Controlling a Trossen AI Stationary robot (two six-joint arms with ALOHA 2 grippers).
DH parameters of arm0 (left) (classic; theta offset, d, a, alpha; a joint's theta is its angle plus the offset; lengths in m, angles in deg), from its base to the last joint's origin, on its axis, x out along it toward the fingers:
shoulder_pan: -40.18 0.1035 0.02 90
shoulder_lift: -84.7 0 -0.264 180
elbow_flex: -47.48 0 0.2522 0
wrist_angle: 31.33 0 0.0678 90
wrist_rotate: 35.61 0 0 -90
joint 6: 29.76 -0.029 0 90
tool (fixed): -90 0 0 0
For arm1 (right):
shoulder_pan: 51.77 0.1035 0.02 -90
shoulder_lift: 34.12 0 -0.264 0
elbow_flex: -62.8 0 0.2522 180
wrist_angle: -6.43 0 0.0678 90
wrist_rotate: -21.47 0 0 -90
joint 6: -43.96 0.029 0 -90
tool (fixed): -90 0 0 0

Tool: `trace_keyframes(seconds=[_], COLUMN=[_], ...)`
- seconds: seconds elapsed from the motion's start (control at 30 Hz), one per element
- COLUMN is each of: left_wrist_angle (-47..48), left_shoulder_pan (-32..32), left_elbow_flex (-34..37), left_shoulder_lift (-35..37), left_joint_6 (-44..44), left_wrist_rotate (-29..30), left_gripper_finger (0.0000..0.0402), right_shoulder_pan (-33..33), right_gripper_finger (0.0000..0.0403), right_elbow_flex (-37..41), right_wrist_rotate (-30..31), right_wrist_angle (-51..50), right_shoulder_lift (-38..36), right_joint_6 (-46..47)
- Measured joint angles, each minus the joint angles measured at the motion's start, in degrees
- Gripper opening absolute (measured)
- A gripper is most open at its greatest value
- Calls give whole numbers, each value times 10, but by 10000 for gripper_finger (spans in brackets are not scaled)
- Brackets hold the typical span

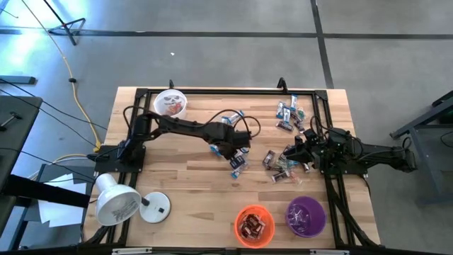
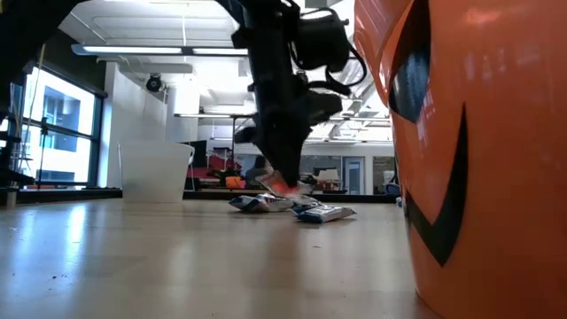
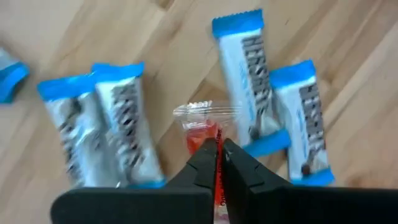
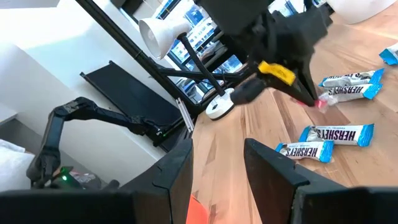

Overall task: Organize candy in baskets
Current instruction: Put the orange gummy into the white bucket

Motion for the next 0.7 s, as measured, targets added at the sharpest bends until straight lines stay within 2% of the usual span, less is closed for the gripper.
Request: trace_keyframes(seconds=[0.2,0.43,0.57,0.7], left_wrist_angle=[29,90,135,202], left_shoulder_pan=[-1,-1,-1,-1], left_elbow_flex=[0,-1,-1,-1], left_shoulder_lift=[44,118,176,233], left_joint_6=[-1,-37,-50,-50], left_wrist_rotate=[10,63,119,221], left_gripper_finger=[1,1,1,1], right_shoulder_pan=[0,0,0,0], right_gripper_finger=[138,138,138,138], right_elbow_flex=[0,0,0,0], right_wrist_rotate=[0,0,0,0], right_wrist_angle=[0,0,0,0], right_shoulder_lift=[0,0,0,1], right_joint_6=[0,0,0,0])
